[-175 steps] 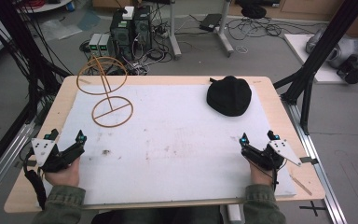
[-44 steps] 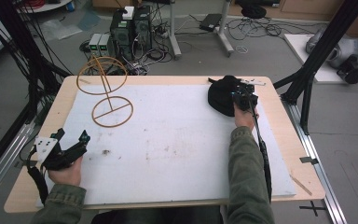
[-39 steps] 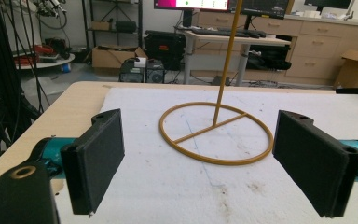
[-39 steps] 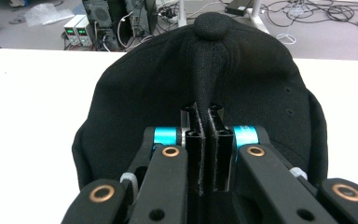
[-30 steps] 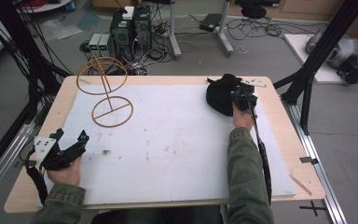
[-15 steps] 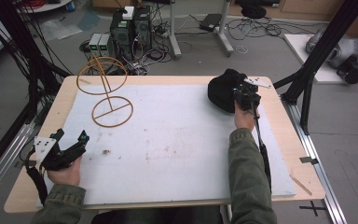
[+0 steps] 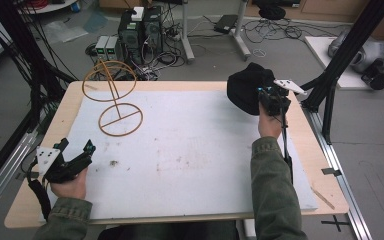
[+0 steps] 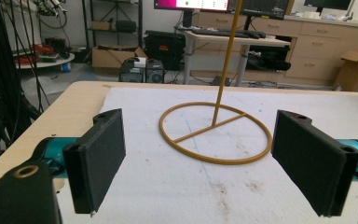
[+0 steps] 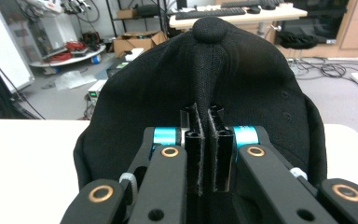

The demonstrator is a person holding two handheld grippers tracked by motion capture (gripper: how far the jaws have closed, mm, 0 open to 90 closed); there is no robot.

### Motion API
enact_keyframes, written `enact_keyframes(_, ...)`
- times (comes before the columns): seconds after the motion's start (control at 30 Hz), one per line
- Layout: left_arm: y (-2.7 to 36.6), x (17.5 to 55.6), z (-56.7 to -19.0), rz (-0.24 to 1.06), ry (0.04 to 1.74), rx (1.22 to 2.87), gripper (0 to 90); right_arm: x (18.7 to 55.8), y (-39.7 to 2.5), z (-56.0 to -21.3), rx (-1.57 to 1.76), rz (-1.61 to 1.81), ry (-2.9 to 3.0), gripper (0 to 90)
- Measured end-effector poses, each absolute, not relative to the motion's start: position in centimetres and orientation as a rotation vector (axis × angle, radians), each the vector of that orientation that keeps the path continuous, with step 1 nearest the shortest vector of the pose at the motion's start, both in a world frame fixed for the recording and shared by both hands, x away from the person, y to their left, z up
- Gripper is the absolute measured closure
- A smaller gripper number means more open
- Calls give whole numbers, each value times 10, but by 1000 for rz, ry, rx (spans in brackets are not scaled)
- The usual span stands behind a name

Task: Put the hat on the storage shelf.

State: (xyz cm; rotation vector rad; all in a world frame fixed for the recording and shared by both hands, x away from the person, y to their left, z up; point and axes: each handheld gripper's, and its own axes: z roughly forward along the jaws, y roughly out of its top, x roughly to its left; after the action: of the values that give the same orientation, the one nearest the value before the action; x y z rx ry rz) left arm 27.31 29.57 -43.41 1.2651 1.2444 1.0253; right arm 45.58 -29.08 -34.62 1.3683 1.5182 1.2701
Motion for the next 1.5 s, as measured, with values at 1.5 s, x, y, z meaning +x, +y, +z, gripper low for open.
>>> enact_keyframes(1.5, 302, 274, -435, 970, 1263, 1232, 175, 438, -151, -282, 1019, 1584, 1699, 870)
